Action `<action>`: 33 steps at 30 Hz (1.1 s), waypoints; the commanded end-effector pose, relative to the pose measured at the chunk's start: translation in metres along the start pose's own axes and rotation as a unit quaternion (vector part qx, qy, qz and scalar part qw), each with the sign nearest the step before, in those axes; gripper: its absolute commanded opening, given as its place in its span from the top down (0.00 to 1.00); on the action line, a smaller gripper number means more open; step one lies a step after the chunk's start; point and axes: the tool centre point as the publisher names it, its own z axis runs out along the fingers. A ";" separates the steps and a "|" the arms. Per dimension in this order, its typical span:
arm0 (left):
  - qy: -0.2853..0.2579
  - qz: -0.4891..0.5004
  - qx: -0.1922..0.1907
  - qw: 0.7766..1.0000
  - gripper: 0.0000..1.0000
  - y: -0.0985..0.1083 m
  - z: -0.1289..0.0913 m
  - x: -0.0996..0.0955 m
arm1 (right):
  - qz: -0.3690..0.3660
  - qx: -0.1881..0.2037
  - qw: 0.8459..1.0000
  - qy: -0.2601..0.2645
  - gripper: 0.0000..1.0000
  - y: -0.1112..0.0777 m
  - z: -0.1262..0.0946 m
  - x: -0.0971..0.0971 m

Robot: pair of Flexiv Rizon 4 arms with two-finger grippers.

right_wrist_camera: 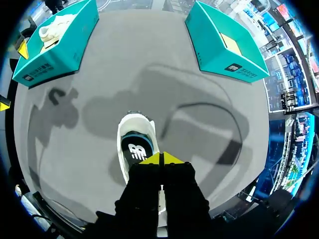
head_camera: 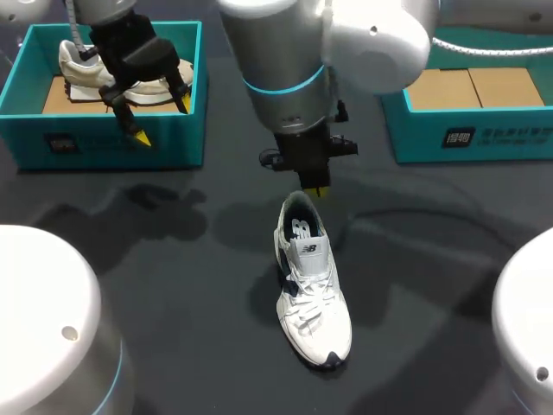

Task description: Take the shoe out of the shoebox, open the shoe tongue, remove and reinsert the insole, then place the shoe into the shoebox

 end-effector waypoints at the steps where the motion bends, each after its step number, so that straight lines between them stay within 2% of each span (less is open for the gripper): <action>1: 0.001 0.000 -0.001 1.000 0.00 0.000 0.000 -0.001 | 0.000 0.001 1.000 -0.015 1.00 0.001 0.000 0.004; 3: 0.001 0.000 -0.001 1.000 0.00 0.000 0.000 -0.001 | 0.007 -0.005 0.999 -0.036 1.00 -0.002 0.006 0.013; 9: 0.001 0.000 -0.001 1.000 0.00 0.000 0.000 -0.001 | 0.016 -0.034 0.998 -0.048 1.00 -0.010 0.020 0.029; 16: 0.001 0.000 -0.001 1.000 0.00 0.000 0.000 -0.001 | 0.035 -0.031 0.997 -0.056 1.00 -0.019 0.031 0.039; 25: 0.001 0.000 -0.001 1.000 0.00 0.000 0.000 -0.001 | 0.065 -0.013 0.996 -0.064 1.00 -0.039 0.059 0.038; 33: 0.001 0.000 -0.001 1.000 0.00 0.000 0.000 -0.001 | 0.076 -0.008 0.995 -0.064 1.00 -0.042 0.083 0.037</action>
